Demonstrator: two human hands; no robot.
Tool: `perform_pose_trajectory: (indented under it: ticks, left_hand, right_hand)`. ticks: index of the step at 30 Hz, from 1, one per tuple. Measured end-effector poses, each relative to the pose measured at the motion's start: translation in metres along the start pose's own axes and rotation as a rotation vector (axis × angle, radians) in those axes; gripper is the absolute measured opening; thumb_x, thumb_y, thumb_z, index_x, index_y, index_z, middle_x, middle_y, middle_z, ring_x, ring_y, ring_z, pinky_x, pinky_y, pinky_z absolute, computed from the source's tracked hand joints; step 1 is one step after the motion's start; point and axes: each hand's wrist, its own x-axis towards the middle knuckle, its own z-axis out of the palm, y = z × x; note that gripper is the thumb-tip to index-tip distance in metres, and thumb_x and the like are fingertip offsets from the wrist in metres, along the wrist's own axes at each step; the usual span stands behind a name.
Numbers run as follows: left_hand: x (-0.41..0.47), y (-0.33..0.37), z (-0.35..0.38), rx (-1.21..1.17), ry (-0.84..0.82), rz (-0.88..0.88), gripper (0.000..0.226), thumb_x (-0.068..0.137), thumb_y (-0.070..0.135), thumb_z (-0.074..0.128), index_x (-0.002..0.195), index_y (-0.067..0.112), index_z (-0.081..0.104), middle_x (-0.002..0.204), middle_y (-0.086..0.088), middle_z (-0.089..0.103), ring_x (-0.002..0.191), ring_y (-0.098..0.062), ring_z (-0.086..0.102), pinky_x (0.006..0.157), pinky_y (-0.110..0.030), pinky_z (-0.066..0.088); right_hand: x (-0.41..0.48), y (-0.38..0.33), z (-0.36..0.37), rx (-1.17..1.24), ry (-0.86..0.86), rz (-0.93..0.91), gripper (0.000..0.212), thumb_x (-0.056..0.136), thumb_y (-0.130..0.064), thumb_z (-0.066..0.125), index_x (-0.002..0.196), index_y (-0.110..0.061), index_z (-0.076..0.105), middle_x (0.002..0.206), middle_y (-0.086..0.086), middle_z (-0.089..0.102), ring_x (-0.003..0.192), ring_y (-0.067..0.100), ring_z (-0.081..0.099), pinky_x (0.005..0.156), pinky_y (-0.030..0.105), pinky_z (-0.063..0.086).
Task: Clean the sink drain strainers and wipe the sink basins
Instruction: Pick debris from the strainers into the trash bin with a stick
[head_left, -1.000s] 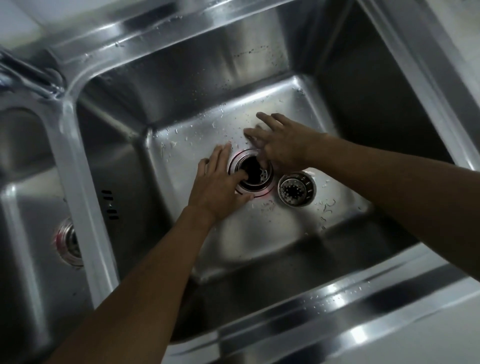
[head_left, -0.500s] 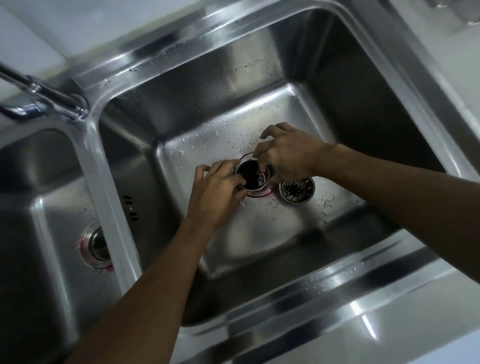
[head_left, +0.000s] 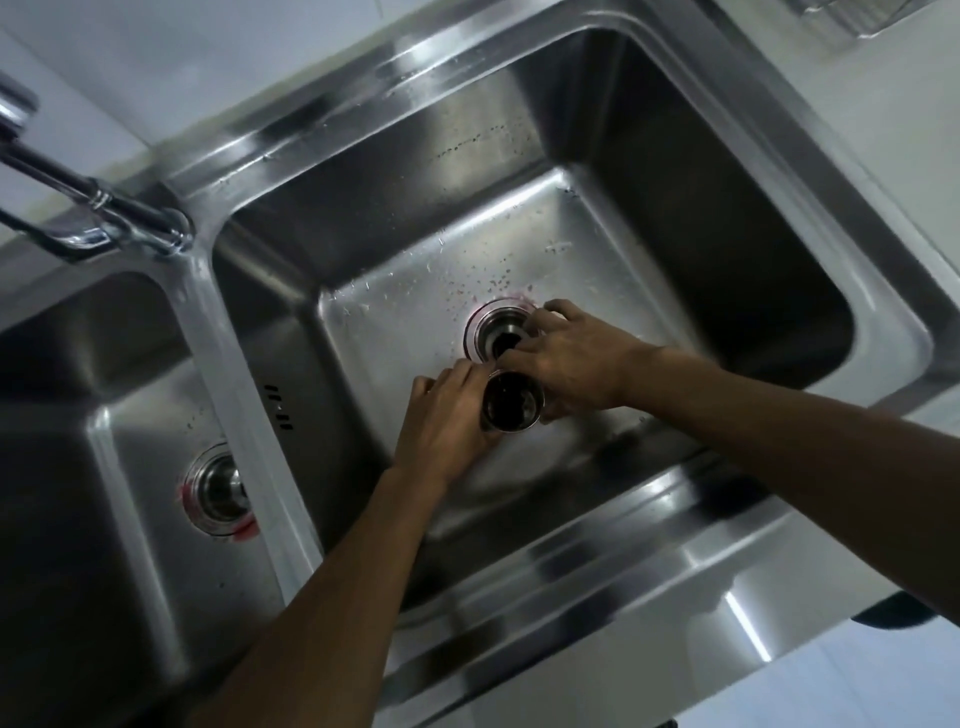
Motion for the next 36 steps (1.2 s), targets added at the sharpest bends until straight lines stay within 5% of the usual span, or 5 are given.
perform_pose_trajectory:
  ticks: [24, 29, 36]
  left_hand:
    - [-0.006, -0.001, 0.005, -0.088, -0.040, -0.013, 0.077, 0.084, 0.046, 0.079, 0.149, 0.024, 0.044, 0.145, -0.001, 0.047, 0.129, -0.022, 0.050, 0.104, -0.036, 0.038]
    - [-0.011, -0.006, -0.019, -0.133, -0.065, -0.048, 0.096, 0.081, 0.065, 0.075, 0.158, 0.031, 0.028, 0.165, 0.005, 0.027, 0.151, -0.017, 0.026, 0.123, -0.040, 0.029]
    - [0.057, 0.076, -0.087, -0.122, 0.188, 0.126, 0.090, 0.088, 0.074, 0.058, 0.160, 0.030, 0.025, 0.162, 0.006, 0.034, 0.148, -0.015, 0.031, 0.117, -0.039, 0.031]
  right_hand:
    - [0.004, -0.002, 0.010, 0.039, 0.007, 0.005, 0.085, 0.072, -0.055, 0.076, 0.141, -0.019, 0.041, 0.138, 0.009, 0.056, 0.130, 0.036, 0.046, 0.109, 0.047, 0.035]
    - [-0.026, 0.012, -0.022, 0.210, 0.120, 0.123, 0.075, 0.081, -0.060, 0.067, 0.140, -0.020, 0.044, 0.137, 0.008, 0.053, 0.119, 0.031, 0.053, 0.100, 0.042, 0.045]
    - [-0.115, 0.073, -0.096, 0.246, 0.426, 0.429, 0.051, 0.093, -0.051, 0.057, 0.135, -0.024, 0.047, 0.125, 0.002, 0.058, 0.114, 0.024, 0.058, 0.085, 0.043, 0.054]
